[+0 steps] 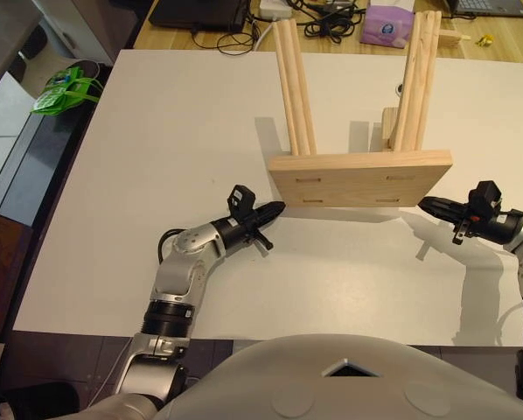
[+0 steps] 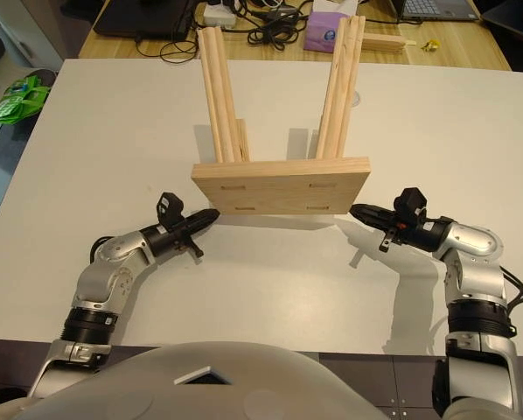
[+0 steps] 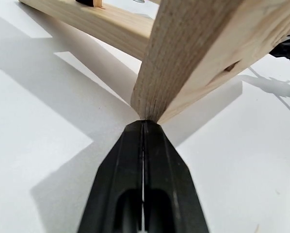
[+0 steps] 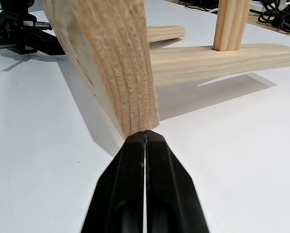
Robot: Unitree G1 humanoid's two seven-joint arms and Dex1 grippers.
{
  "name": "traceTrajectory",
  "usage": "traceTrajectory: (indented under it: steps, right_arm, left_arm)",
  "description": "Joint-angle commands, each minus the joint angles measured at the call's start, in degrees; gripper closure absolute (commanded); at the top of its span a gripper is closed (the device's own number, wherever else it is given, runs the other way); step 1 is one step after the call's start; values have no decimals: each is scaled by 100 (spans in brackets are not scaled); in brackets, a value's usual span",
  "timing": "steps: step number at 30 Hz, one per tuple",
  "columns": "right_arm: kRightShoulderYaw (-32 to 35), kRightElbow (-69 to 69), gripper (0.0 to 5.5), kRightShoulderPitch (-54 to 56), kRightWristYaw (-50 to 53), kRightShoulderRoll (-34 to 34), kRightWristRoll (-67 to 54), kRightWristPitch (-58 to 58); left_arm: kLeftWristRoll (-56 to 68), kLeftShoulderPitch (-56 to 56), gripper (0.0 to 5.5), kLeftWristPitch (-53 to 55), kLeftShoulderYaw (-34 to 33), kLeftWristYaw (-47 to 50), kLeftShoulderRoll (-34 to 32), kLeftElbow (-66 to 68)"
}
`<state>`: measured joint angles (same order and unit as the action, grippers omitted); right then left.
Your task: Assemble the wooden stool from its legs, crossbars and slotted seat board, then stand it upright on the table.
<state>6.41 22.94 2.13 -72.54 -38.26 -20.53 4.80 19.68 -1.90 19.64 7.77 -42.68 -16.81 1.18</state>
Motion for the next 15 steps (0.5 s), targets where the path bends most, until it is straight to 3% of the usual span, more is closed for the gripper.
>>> traceTrajectory:
  steps: [1,15]
  right_arm:
    - [-132,-256,550,47,-209,157,-140,-6]
    - [52,-696,550,16,-235,134,-460,-410]
  left_arm:
    - [370,147,547,107,151,-334,187,-423]
    - [767,221,547,345,16,-302,199,-899]
